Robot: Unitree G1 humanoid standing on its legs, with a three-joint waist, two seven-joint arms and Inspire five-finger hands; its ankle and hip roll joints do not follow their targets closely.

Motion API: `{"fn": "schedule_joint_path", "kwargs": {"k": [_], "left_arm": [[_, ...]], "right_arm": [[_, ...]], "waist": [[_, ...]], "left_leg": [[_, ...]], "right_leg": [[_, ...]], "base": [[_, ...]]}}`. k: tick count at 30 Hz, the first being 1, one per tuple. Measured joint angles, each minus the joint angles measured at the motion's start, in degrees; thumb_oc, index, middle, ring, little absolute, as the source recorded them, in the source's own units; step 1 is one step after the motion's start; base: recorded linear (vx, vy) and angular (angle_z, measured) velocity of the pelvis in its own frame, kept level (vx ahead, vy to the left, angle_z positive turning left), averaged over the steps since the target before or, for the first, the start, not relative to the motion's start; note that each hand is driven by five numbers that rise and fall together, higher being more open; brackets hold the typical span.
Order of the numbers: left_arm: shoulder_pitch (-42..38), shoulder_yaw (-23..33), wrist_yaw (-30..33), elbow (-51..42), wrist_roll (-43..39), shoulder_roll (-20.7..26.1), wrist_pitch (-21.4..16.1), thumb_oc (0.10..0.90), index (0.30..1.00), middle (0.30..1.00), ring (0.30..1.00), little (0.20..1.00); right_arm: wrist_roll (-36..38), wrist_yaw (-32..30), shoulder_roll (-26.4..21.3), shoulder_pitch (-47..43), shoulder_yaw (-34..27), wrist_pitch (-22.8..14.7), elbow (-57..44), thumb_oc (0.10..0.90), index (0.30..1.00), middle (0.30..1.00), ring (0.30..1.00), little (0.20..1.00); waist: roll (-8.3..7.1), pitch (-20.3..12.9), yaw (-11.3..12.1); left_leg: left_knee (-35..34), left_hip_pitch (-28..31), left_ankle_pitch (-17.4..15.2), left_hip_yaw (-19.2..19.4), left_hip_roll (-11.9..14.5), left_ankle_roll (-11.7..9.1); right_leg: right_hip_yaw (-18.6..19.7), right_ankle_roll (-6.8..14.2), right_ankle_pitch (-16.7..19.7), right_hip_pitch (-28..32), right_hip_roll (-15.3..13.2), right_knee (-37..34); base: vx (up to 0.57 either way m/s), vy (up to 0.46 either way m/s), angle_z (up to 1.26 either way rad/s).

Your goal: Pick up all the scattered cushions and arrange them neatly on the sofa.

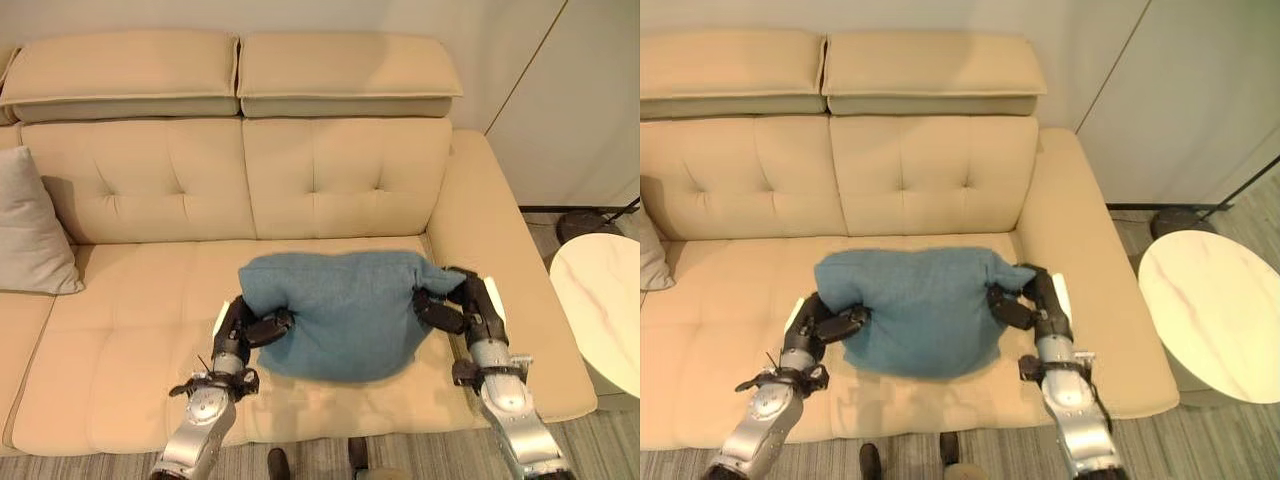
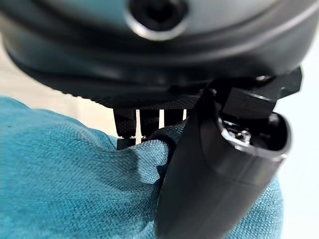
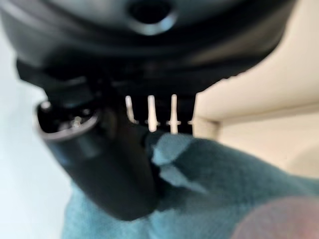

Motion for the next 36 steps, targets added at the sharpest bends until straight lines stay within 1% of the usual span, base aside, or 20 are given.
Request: {"fn": "schedule_joint_path", "kwargs": {"k": [2,3,5,6,7,8,9,11,12,16,19,20,21,22,23,24,26,29,33,36], "left_arm": [[-5.55,-0.08,2.30,-0.11,0.72,0.89,0.00,0.400,0.300,0.300,0.300,0.300],[-7.56,-0.11,3.44,-0.10,0.73,0.76,0.00,0.400,0.300,0.300,0.300,0.300],[-18.35,-1.63,8.04,4.15,0.73,0.47,-0.03,0.400,0.300,0.300,0.300,0.300],[-23.38,-2.02,9.93,5.82,0.74,0.57,-0.07,0.400,0.300,0.300,0.300,0.300],[-26.00,-2.11,11.42,6.28,0.75,0.78,-0.07,0.400,0.300,0.300,0.300,0.300],[-27.65,-2.31,13.36,6.30,2.13,0.83,-0.11,0.400,0.300,0.300,0.300,0.300],[-27.88,-2.31,13.96,6.81,2.69,0.85,-0.40,0.400,0.300,0.300,0.300,0.300],[-28.57,-2.61,14.51,8.72,3.19,0.76,-0.76,0.400,0.300,0.300,0.300,0.300],[-28.27,-2.64,14.51,10.05,4.07,0.63,-0.75,0.400,0.300,0.300,0.300,0.300],[-25.46,-2.93,14.50,10.42,4.79,0.63,-0.65,0.400,0.300,0.300,0.300,0.300],[-21.54,-2.98,14.26,10.44,4.88,0.10,-0.32,0.400,0.300,0.300,0.300,0.300],[-20.14,-3.01,14.17,10.45,4.94,0.05,-0.12,0.400,0.300,0.300,0.300,0.300],[-19.58,-3.11,14.09,10.48,4.96,0.31,-0.11,0.400,0.300,0.300,0.300,0.300],[-18.37,-3.12,13.91,10.46,5.30,0.27,-0.13,0.400,0.300,0.300,0.300,0.300],[-18.15,-3.10,13.71,10.46,5.33,0.26,-0.13,0.400,0.300,0.300,0.300,0.300],[-18.12,-3.05,13.12,10.44,5.41,0.61,-0.13,0.400,0.300,0.300,0.300,0.300],[-18.45,-2.91,12.16,10.40,6.89,0.82,-0.14,0.400,0.300,0.300,0.300,0.300],[-18.46,-3.01,11.62,10.38,7.42,0.96,-0.13,0.400,0.300,0.300,0.300,0.300],[-18.44,-2.86,11.62,10.43,7.55,0.94,-0.13,0.400,0.300,0.300,0.300,0.300],[-18.55,-2.81,11.62,10.40,7.54,0.94,-0.15,0.400,0.300,0.300,0.300,0.300]], "right_arm": [[-1.16,-1.82,-2.27,-6.11,0.49,0.11,0.03,0.400,0.300,0.300,0.300,0.300],[-1.21,-2.67,-2.51,-8.50,0.76,0.13,0.10,0.400,0.300,0.300,0.300,0.300],[-1.40,-6.44,-5.05,-20.57,4.27,1.24,3.65,0.400,0.300,0.300,0.300,0.300],[-1.64,-8.12,-5.30,-25.62,4.99,1.25,4.96,0.400,0.300,0.300,0.300,0.300],[-1.72,-9.39,-5.24,-29.24,5.28,1.34,5.76,0.400,0.300,0.300,0.300,0.300],[-2.83,-11.03,-5.23,-32.37,6.10,1.30,7.35,0.400,0.300,0.300,0.300,0.300],[-2.88,-11.12,-5.24,-32.46,6.29,1.30,7.56,0.400,0.300,0.300,0.300,0.300],[-3.24,-11.45,-5.22,-32.44,7.09,1.15,8.71,0.400,0.300,0.300,0.300,0.300],[-3.27,-11.62,-4.74,-30.71,7.24,1.17,9.11,0.400,0.300,0.300,0.300,0.300],[-3.25,-10.95,-3.54,-24.88,7.87,1.94,9.14,0.400,0.300,0.300,0.300,0.300],[-3.19,-10.53,-0.58,-19.08,7.89,2.34,9.16,0.400,0.300,0.300,0.300,0.300],[-3.18,-10.23,0.51,-17.64,8.14,2.41,9.39,0.400,0.300,0.300,0.300,0.300],[-3.07,-10.24,1.47,-16.82,7.97,2.40,9.40,0.400,0.300,0.300,0.300,0.300],[-3.01,-9.72,1.89,-16.15,7.86,2.32,9.40,0.400,0.300,0.300,0.300,0.300],[-3.00,-9.45,1.86,-16.08,7.73,2.30,9.39,0.400,0.300,0.300,0.300,0.300],[-2.86,-9.14,2.13,-15.95,7.34,2.28,9.41,0.400,0.300,0.300,0.300,0.300],[-2.84,-9.01,2.16,-15.60,6.75,2.13,9.41,0.400,0.300,0.300,0.300,0.300],[-2.86,-8.92,2.13,-15.50,6.09,2.01,9.41,0.400,0.300,0.300,0.300,0.300],[-2.94,-8.93,2.02,-15.54,6.11,2.01,9.46,0.400,0.300,0.300,0.300,0.300],[-3.28,-9.04,1.94,-15.57,6.17,2.02,9.76,0.400,0.300,0.300,0.300,0.300]], "waist": [[0.00,0.00,0.76],[0.00,0.00,0.81],[0.16,0.05,0.82],[0.20,0.08,0.78],[0.55,0.29,0.77],[1.01,0.57,1.34],[1.29,0.74,1.90],[1.54,0.90,2.05],[1.72,1.00,2.32],[1.84,1.08,2.39],[1.82,1.10,2.23],[1.00,1.58,2.02],[-0.54,2.45,1.79],[-0.74,2.52,1.61],[-0.24,2.61,1.69],[0.41,2.67,2.23],[0.32,2.70,0.97],[0.30,2.69,0.77],[0.31,2.69,0.86],[0.38,2.65,0.77]], "left_leg": [[0.00,-2.45,0.01,0.15,0.58,0.01],[0.01,-2.78,0.01,0.12,0.68,0.01],[0.01,-4.84,0.40,-0.21,0.69,0.16],[0.01,-6.30,0.95,-0.71,0.63,0.28],[0.02,-6.94,1.13,-1.04,0.55,0.35],[0.02,-6.98,1.14,-1.25,0.57,0.34],[0.02,-6.96,1.15,-1.33,0.58,0.34],[0.03,-6.93,1.22,-1.57,0.57,0.22],[0.03,-6.95,1.23,-1.62,0.59,0.21],[0.04,-6.87,1.23,-1.73,0.58,0.21],[0.30,-5.81,1.23,-1.65,0.46,0.21],[3.08,-6.79,1.09,-1.68,-0.23,0.04],[6.34,-8.80,-0.35,-1.55,-1.12,-0.31],[2.25,-8.25,-0.05,-1.54,-1.33,0.98],[-0.11,-7.76,2.19,-1.42,-0.92,1.24],[0.04,-7.34,4.21,-1.48,0.36,1.07],[0.06,-7.54,3.85,-1.66,-0.59,0.96],[0.06,-7.42,3.85,-1.70,-1.39,0.96],[0.05,-7.69,3.82,-1.68,-1.19,0.93],[0.04,-8.73,3.70,-1.70,-0.43,0.79]], "right_leg": [[0.70,-0.14,1.24,-2.86,0.61,0.00],[0.69,-0.14,1.42,-3.15,0.69,0.00],[0.41,0.10,2.33,-5.23,0.70,0.00],[-0.12,-0.12,2.76,-6.50,0.62,0.00],[-0.61,-0.17,2.83,-7.00,0.55,0.00],[-0.78,-0.18,2.82,-6.96,0.56,0.00],[-0.87,-0.18,2.82,-6.90,0.56,0.00],[-1.19,-0.18,2.82,-6.73,0.53,0.00],[-1.63,-0.18,2.81,-6.59,0.54,0.00],[-2.24,-0.18,2.81,-6.24,0.46,0.01],[-2.25,-0.18,2.82,-5.04,0.28,0.01],[-2.23,-0.20,2.83,-4.42,-0.73,0.02],[-2.04,-0.26,2.87,-3.71,-2.21,0.07],[-0.96,-0.15,2.77,-3.71,-2.50,0.07],[-0.85,0.10,2.57,-3.69,-1.96,0.04],[-0.58,1.03,1.43,-3.45,-1.04,0.02],[-0.98,1.48,0.98,-3.30,-1.69,0.00],[-0.92,1.98,0.73,-3.25,-2.57,-0.03],[-0.89,2.51,0.32,-3.60,-2.36,-0.03],[-0.86,2.26,0.53,-4.73,-1.58,-0.03]], "base": [[-0.07,0.004,-0.19],[-0.08,0.013,-0.09],[-0.09,0.018,0.04],[-0.08,0.023,0.17],[-0.04,0.020,0.18],[-0.05,0.013,0.10],[-0.04,0.005,0.06],[-0.03,0.002,0.08],[-0.01,0.002,0.13],[0.01,-0.004,0.08],[0.01,-0.001,0.03],[0.02,-0.002,0.16],[0.01,-0.001,0.15],[0.00,0.000,0.00],[0.01,-0.002,-0.29],[0.01,-0.001,-0.17],[0.00,0.000,0.04],[0.00,0.000,0.00],[0.00,-0.003,-0.02],[0.00,-0.004,-0.04]]}}
